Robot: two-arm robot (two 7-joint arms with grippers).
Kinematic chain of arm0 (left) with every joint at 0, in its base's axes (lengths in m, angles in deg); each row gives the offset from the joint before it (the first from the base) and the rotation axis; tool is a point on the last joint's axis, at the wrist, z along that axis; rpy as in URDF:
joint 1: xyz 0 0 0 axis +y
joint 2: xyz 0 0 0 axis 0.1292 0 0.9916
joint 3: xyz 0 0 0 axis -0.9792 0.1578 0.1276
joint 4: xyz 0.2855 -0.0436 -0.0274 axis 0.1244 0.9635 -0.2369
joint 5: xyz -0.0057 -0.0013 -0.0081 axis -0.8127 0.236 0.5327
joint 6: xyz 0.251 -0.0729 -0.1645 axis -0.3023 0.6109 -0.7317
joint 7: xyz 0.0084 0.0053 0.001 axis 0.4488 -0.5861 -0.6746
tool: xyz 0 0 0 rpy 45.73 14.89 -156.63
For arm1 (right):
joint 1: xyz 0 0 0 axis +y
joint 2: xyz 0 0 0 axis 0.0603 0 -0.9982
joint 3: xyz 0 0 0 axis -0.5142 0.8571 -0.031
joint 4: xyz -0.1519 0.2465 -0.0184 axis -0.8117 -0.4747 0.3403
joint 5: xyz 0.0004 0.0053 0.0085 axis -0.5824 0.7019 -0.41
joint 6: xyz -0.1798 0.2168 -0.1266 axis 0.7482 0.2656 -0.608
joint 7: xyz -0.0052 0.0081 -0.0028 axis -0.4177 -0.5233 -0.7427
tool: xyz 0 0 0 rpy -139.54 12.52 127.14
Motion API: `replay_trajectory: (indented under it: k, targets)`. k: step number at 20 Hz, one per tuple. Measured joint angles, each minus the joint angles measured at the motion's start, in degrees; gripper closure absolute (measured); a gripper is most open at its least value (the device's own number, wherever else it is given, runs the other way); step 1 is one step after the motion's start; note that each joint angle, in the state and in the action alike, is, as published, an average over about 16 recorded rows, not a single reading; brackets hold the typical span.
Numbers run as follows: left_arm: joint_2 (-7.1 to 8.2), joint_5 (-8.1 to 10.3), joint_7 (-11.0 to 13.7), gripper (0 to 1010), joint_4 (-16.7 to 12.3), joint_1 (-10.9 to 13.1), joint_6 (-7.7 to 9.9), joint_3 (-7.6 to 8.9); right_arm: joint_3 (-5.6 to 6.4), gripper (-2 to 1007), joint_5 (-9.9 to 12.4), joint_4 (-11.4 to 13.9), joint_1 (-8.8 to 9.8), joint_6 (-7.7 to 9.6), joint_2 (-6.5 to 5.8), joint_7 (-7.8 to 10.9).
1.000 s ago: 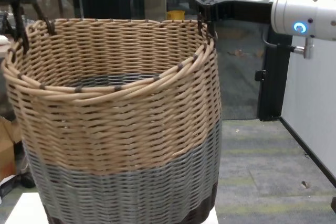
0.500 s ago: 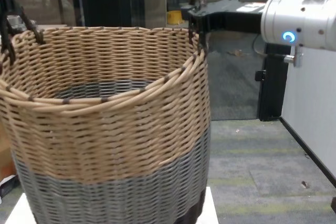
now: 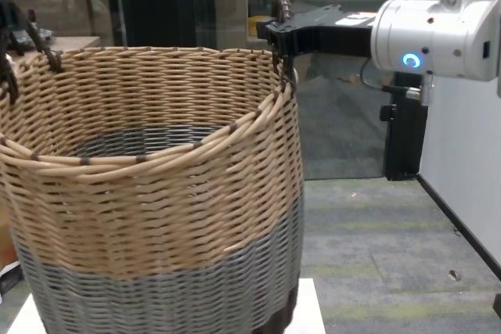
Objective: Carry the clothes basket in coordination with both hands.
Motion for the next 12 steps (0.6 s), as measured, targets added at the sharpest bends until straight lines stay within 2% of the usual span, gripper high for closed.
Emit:
replay_trajectory:
  k: [12]
  targets:
    - [-0.41,-1.67,2.3,1010,4.1,-1.8,-1.27,-0.22,-1.06,994,-0.5,-3.7,-1.44,-0.29,1.76,0.78]
